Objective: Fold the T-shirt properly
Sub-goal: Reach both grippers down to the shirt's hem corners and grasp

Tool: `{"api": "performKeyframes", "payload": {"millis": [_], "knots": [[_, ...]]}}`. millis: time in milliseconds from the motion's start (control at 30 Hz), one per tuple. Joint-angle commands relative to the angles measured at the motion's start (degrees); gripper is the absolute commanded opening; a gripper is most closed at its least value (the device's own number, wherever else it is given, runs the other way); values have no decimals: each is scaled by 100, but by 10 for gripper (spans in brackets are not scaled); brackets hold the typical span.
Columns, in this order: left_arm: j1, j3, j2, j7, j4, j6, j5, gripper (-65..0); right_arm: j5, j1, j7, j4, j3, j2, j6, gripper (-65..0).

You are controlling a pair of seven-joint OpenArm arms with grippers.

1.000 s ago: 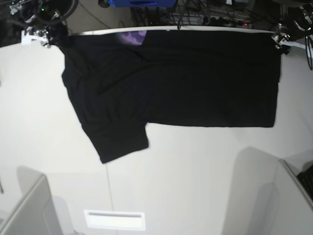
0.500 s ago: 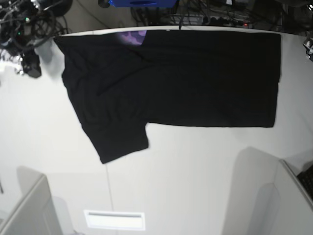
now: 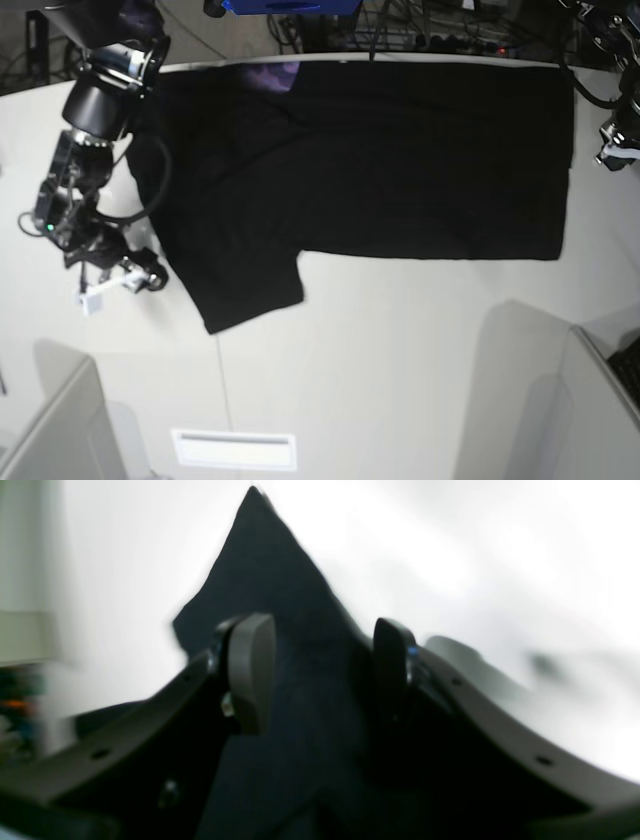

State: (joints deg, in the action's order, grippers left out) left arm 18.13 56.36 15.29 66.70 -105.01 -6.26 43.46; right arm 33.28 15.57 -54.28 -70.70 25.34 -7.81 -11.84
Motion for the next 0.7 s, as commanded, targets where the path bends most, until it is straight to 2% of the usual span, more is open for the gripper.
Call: {"api": "performKeyframes", "payload": {"millis": [0, 167, 300, 367, 467, 533, 600, 667], "knots": [[2, 56, 111, -98, -88, -38, 54, -650, -27, 284, 299, 164, -121, -137, -34, -344], [64, 65, 190, -98, -61, -38, 45, -650, -308, 1032, 1037, 1720, -482, -172, -60, -212], [134, 74, 199, -98, -61, -38, 19, -650, -317, 1401, 1503, 2591, -508, -375, -69, -210], [143, 74, 199, -98, -61, -38, 19, -650, -317, 1489, 1494, 2819, -657, -383, -87, -210], [152, 74, 199, -98, -61, -38, 19, -650, -308, 1392, 1494, 2661, -1440, -383, -289, -213], [152, 74, 199, -98, -61, -38, 19, -650, -290, 1313, 1494, 2476, -1765, -383, -351, -242], [152, 74, 199, -98, -61, -38, 19, -650, -290, 1234, 1380, 2388, -1844, -383, -351, -276], [143, 74, 199, -98, -61, -38, 10, -650, -299, 1208, 1230, 2362, -1862, -366, -351, -281]]}}
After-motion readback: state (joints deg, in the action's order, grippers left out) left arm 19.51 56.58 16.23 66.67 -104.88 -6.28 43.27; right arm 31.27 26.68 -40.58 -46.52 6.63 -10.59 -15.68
